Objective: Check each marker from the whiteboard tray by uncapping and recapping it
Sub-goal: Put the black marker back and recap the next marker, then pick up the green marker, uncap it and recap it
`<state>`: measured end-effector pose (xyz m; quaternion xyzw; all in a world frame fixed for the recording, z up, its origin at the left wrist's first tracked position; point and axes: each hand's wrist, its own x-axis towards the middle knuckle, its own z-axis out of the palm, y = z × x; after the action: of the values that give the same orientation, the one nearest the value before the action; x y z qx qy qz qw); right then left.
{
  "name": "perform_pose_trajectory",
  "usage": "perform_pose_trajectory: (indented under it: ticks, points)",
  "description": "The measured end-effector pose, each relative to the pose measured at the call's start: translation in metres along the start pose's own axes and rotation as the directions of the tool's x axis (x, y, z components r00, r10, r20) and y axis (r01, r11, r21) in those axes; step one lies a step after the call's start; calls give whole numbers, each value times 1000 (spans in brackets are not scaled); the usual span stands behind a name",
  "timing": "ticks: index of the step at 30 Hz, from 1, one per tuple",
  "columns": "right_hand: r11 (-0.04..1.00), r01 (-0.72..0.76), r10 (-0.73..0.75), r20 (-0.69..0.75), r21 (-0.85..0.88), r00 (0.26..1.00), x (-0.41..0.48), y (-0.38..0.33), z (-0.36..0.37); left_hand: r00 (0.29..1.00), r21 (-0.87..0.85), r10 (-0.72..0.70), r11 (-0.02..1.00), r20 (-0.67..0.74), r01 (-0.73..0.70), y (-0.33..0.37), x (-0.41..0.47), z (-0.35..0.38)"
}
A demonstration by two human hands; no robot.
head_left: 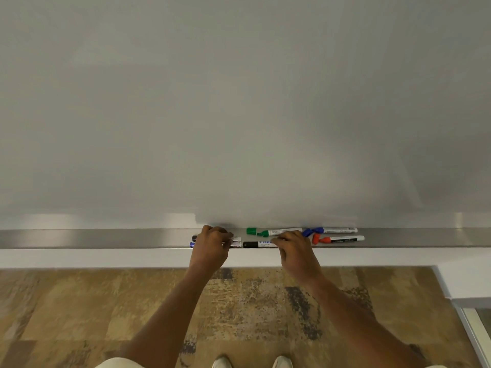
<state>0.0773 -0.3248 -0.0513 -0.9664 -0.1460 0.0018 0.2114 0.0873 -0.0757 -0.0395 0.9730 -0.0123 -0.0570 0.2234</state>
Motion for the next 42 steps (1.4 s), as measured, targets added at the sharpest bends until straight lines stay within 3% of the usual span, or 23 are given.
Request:
perform_pose_trajectory:
  ticks: [23, 27, 30, 34, 42]
  points:
    - [1000, 25, -25, -18, 4, 1000, -2, 2, -9, 999, -60, -11, 998, -37, 8, 4, 1, 0]
    - [998, 13, -18, -74, -63, 997, 4, 9, -18, 994, 3, 105, 994, -10, -105, 17, 8, -3]
    - [985, 7, -12, -31, -175, 999, 11, 13, -24, 983, 78, 167, 982, 80, -173, 34, 16, -2]
    - [960, 26, -10, 58, -280, 998, 14, 16, -25, 978, 178, 160, 967, 136, -183, 51, 23, 3]
    - [943, 24, 13, 109, -333, 994, 13, 18, -29, 980, 260, 122, 952, 157, -160, 55, 30, 8]
